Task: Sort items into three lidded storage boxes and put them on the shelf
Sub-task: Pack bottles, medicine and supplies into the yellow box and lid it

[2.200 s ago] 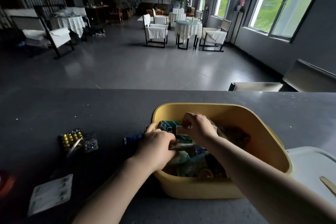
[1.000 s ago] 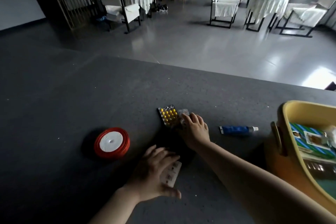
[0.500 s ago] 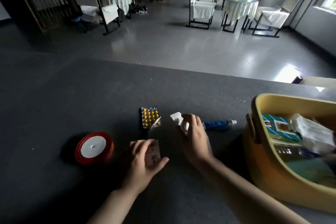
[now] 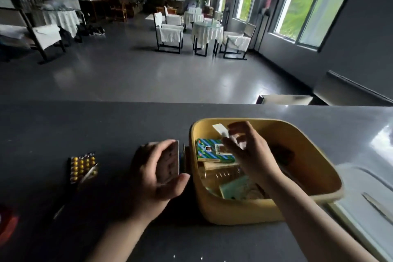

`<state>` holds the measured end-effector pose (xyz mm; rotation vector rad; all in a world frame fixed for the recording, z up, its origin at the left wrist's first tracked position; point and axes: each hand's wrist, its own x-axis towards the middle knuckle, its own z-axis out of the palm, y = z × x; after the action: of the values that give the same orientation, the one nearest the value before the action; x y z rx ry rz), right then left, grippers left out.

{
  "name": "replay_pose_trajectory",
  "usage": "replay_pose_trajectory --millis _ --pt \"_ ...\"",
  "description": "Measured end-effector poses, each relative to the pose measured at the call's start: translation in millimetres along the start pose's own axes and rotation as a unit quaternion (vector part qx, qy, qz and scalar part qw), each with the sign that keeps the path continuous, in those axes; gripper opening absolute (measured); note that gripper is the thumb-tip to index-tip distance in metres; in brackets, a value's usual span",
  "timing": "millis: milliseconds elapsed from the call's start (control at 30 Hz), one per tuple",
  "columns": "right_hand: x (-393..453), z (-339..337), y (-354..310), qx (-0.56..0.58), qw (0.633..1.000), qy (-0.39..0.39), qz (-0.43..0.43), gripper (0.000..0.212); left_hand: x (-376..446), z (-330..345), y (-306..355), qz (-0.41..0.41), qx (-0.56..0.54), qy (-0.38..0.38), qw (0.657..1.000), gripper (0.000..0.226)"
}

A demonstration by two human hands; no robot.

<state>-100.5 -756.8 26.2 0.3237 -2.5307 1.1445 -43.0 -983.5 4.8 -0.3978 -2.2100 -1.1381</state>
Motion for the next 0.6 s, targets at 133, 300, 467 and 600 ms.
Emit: replay_pose_trajectory --millis 133,300,467,600 --pt "-3.0 -32.3 49.4 -0.128 0.983 -0.125 -0.035 0.021 19.2 41.0 23.0 0.039 0.043 -0.046 0.997 0.063" --pt "6.1 -42.3 60.9 -0.191 0.942 -0.258 -0.094 0.03 46.4 80.9 32.8 0.012 0.112 -0.101 0.989 0.08" --pt "5.2 -22.7 53.4 -0.156 0.901 -0.391 -0.104 0.028 68.7 103.8 22.0 -0.061 0.111 -0.146 0.981 0.086" --pt "3.9 -27.3 66.3 -0.116 0.926 -0.354 -0.057 0.028 81.8 123.1 13.5 -0.087 0.14 -0.215 0.963 0.078"
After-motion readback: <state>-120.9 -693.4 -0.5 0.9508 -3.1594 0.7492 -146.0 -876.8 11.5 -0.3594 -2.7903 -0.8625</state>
